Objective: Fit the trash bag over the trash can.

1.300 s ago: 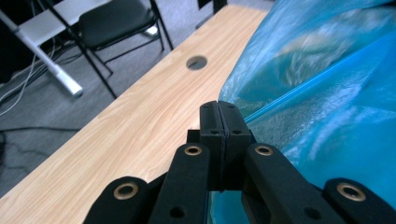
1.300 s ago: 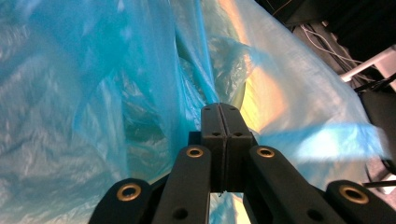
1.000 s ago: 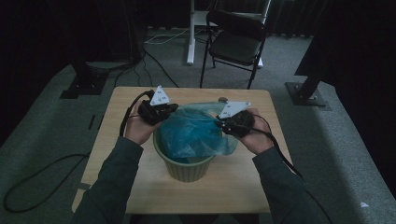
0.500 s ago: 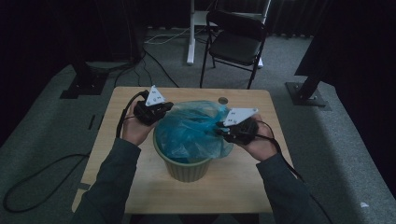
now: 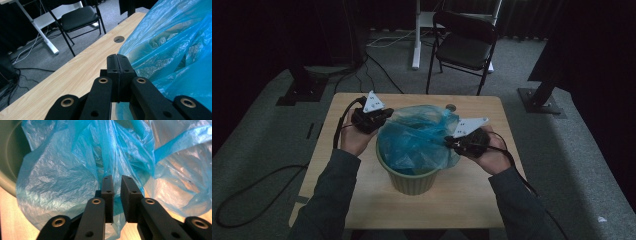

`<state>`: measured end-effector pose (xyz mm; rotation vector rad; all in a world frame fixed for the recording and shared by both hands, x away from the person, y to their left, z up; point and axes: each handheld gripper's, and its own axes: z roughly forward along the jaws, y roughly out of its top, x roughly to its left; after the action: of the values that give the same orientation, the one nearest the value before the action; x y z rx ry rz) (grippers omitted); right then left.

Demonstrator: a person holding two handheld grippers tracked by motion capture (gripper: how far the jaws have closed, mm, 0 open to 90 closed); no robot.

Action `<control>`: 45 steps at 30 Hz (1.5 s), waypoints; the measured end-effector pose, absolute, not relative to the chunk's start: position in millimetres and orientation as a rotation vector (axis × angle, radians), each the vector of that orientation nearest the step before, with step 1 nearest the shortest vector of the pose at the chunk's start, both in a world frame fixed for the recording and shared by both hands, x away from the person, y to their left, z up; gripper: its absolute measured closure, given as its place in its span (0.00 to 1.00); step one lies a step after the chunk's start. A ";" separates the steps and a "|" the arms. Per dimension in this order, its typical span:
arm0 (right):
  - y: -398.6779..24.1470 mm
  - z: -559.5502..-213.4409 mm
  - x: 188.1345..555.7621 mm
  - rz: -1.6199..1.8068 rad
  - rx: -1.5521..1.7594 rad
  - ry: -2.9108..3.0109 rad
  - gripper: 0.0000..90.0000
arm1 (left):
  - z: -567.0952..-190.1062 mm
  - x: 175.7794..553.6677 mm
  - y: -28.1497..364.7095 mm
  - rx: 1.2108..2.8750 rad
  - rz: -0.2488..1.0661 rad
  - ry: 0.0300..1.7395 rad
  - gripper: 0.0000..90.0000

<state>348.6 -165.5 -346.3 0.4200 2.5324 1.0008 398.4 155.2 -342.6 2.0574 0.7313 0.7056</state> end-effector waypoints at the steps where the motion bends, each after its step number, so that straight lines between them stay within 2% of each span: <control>1: -165.6 -346.3 348.5 0.999 0.422 2.531 0.89 | -343.0 398.6 156.4 2.053 0.706 0.738 0.99; 9: -162.1 -345.5 348.2 0.988 0.405 2.578 0.97 | -346.6 402.2 168.4 2.013 0.708 0.832 0.99; 16: -160.1 -345.4 348.9 0.987 0.405 2.598 0.97 | -349.8 404.4 177.7 1.994 0.715 0.901 0.99; 17: -161.4 -343.1 350.3 1.015 0.415 2.580 0.93 | -350.5 404.3 178.0 1.990 0.712 0.898 0.99; 18: -161.4 -343.1 350.3 1.015 0.415 2.580 0.93 | -350.9 404.3 178.2 1.992 0.715 0.898 0.99; 19: -164.3 -338.0 352.6 1.051 0.447 2.539 0.87 | -351.3 404.4 178.5 1.995 0.714 0.898 0.99; 23: -167.7 -328.4 360.3 1.097 0.525 2.460 0.80 | -352.3 404.7 177.7 1.998 0.710 0.891 0.98; 39: -152.2 -340.5 397.9 1.107 0.732 2.433 0.66 | -354.7 404.9 175.9 2.012 0.707 0.875 0.97; 42: -150.5 -344.3 403.9 1.102 0.764 2.451 0.67 | -356.1 404.9 175.9 2.018 0.709 0.876 0.97; 43: -150.2 -346.2 406.3 1.099 0.786 2.466 0.72 | -356.7 405.0 176.1 2.022 0.710 0.877 0.97; 44: -150.2 -346.2 406.3 1.099 0.786 2.466 0.72 | -357.4 405.3 176.4 2.022 0.710 0.878 0.97; 45: -150.0 -347.1 407.2 1.100 0.788 2.480 0.82 | -358.1 405.5 177.0 2.023 0.709 0.881 0.97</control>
<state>407.2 -150.0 -347.1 0.7878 2.4795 1.1000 405.5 177.0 -358.1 2.0228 0.8815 0.7091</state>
